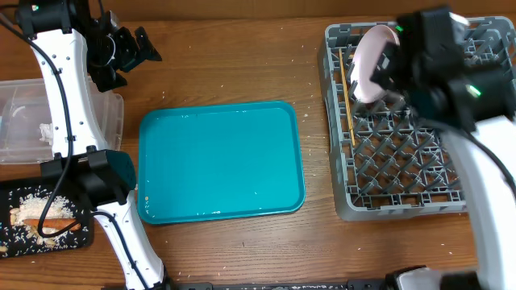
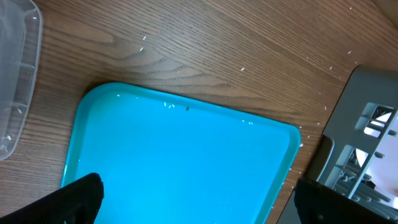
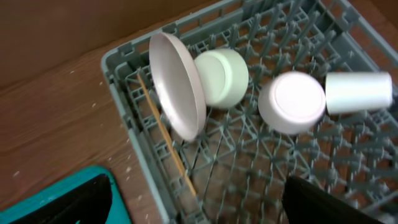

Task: Sort waste into correct bins and load items into the dishwasher
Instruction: 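Release the plate upright in the rack and withdraw the right gripper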

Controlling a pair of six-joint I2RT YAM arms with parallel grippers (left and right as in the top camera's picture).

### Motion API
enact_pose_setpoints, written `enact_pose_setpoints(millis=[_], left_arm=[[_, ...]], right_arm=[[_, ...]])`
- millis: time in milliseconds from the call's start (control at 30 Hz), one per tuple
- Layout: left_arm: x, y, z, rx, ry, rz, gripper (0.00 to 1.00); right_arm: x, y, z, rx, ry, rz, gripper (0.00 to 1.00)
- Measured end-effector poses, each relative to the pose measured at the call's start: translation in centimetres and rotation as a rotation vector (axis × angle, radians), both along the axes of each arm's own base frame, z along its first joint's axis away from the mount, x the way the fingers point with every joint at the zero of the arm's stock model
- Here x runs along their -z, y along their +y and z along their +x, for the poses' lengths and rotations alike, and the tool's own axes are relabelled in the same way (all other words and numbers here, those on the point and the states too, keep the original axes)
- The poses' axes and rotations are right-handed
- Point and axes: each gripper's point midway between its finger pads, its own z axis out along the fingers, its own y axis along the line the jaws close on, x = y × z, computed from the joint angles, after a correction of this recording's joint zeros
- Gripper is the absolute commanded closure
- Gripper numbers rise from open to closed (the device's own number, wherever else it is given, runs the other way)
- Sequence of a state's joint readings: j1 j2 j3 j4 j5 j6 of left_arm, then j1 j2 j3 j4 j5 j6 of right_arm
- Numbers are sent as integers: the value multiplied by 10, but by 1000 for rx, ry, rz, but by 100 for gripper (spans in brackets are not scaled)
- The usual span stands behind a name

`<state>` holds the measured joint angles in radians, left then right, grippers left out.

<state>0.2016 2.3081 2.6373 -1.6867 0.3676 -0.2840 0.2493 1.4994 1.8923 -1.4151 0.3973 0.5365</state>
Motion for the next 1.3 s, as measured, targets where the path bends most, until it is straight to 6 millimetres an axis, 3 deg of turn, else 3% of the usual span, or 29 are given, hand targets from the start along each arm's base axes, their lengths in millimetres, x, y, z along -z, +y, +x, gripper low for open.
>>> enact_pose_setpoints(millis=[133,233,433,467,600,767,867,1300], left_arm=[[0,0,0,0,0,0,0],[0,0,0,0,0,0,0],[0,0,0,0,0,0,0],[0,0,0,0,0,0,0],[0,0,0,0,0,0,0],[0,0,0,0,0,0,0],[0,0,0,0,0,0,0],[0,0,0,0,0,0,0]], right_arm=[[-6,-3,-46,23,23,58,11],[4,-2,-77,36,38,74,10],[35,9,-110,32,-60,144,9],[42,11,-113,32,-100,171,0],[83,4,-131,76,-161,238,0],[134,2,-135,148,-148,281,0],[155,1,-137,177,-109,276,0],[170,2,-134,211,-48,255,0]])
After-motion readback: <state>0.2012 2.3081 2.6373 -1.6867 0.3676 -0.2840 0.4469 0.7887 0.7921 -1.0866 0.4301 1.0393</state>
